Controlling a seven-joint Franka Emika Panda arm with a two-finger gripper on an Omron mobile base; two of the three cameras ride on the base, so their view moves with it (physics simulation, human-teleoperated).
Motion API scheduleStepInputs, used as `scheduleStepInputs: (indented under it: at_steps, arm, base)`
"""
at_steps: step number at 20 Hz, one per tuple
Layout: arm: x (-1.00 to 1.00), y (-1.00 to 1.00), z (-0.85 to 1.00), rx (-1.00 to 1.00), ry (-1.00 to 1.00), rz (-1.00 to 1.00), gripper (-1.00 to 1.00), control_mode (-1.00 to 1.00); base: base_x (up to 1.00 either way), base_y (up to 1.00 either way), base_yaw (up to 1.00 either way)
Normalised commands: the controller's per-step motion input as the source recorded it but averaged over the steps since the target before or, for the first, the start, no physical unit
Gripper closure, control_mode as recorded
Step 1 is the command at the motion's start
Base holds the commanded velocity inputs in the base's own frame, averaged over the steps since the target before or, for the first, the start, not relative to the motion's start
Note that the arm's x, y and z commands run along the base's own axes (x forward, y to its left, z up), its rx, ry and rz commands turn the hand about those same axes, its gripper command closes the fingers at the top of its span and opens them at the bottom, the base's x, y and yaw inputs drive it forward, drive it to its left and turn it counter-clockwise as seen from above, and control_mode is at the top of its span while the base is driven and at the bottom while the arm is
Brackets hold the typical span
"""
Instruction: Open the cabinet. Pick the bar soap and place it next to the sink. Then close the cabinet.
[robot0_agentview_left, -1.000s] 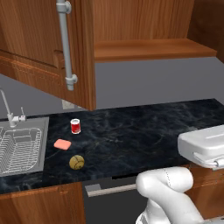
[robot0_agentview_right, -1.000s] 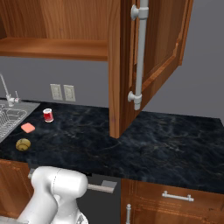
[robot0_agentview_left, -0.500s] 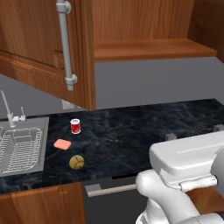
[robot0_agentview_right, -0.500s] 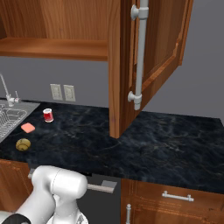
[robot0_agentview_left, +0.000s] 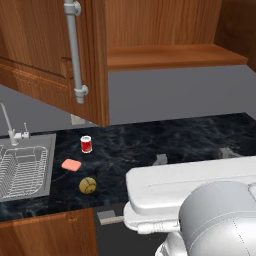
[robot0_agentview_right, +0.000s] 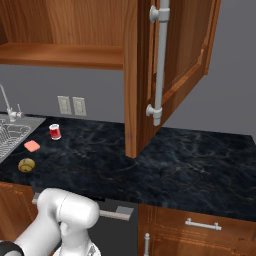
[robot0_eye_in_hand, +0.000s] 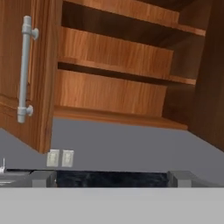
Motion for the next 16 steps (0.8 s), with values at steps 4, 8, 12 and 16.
scheduleStepInputs:
  at_steps: [4, 8, 12, 16]
  arm:
    - [0.00, 0.36, 0.00, -0.04, -0.14, -0.15, -1.00, -1.00]
    - [0.15, 0.15, -0.01, 0.00, -0.10, -0.15, -1.00, -1.00]
    - [0.38, 0.00, -0.10, 0.00, -0.09, -0.16, -1.00, -1.00]
    - [0.41, 0.00, -0.01, 0.00, -0.02, -0.13, -1.00, -1.00]
  base:
    - [0.00, 0.00, 0.00]
    - [0.00, 0.00, 0.00]
    - [0.00, 0.00, 0.00]
    - [0.00, 0.00, 0.00]
